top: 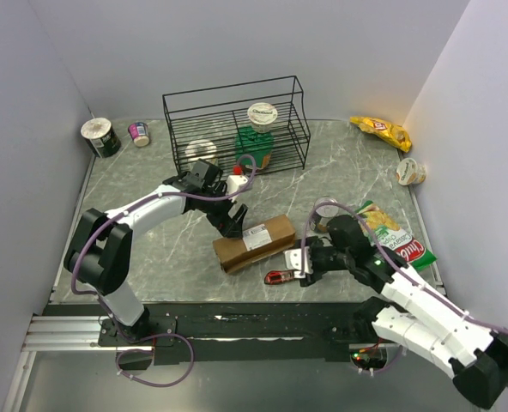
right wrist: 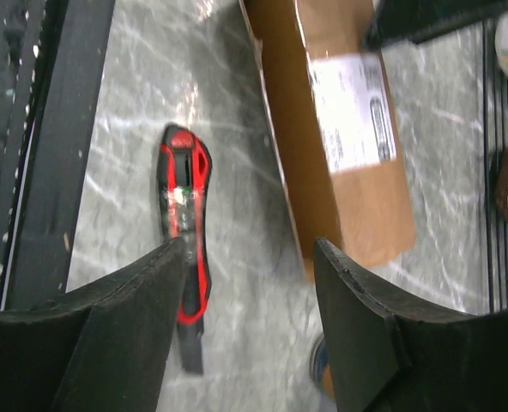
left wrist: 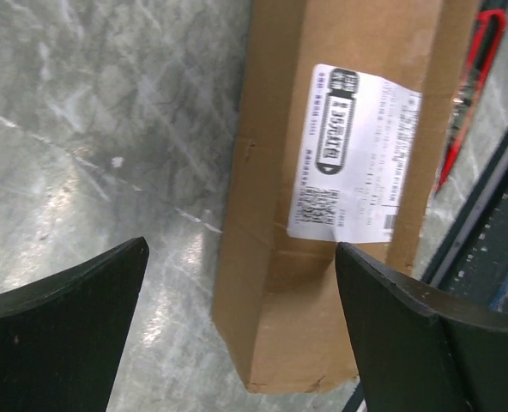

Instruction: Unpack the express box

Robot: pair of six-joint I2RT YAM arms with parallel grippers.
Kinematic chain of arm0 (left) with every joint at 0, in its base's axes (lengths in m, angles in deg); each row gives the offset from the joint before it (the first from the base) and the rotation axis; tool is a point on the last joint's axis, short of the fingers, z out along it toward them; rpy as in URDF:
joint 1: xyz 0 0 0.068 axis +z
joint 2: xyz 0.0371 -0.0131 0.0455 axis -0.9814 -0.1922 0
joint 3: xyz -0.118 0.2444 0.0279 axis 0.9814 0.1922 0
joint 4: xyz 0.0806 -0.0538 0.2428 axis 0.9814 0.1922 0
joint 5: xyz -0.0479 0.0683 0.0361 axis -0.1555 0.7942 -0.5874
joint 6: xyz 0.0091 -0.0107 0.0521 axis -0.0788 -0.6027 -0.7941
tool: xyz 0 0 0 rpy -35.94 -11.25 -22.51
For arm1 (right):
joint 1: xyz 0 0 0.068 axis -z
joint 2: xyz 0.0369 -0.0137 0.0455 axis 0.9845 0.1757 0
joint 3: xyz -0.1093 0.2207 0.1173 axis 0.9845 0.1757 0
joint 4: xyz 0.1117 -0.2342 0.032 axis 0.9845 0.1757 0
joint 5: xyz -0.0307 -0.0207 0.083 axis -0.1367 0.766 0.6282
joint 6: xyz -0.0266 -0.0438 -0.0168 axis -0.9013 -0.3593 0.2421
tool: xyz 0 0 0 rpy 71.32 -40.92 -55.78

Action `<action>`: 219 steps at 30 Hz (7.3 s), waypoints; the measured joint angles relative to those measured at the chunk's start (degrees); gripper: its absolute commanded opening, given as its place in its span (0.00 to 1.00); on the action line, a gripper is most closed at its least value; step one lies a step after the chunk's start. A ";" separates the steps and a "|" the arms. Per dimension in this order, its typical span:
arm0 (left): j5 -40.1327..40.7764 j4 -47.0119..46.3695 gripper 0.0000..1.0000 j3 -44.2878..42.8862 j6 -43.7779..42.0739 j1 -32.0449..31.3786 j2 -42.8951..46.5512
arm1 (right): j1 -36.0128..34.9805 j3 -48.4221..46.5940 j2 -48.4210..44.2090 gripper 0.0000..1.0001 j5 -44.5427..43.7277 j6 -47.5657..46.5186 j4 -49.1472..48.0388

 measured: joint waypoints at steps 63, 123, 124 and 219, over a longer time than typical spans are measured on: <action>-13.68 9.05 0.91 -10.12 1.14 2.54 -12.70 | -11.13 12.90 20.35 0.49 -13.33 -3.78 -32.09; 0.90 -8.07 0.97 8.79 1.16 6.19 10.99 | -13.62 6.49 4.04 0.73 -15.43 -11.06 -18.12; 0.94 -7.89 0.97 8.79 1.03 6.23 10.69 | -13.62 5.03 2.67 0.73 -15.26 -9.94 -16.63; -17.42 14.73 0.74 0.61 -11.41 0.92 -6.01 | -10.73 -2.08 32.52 0.53 -7.45 -15.58 -27.98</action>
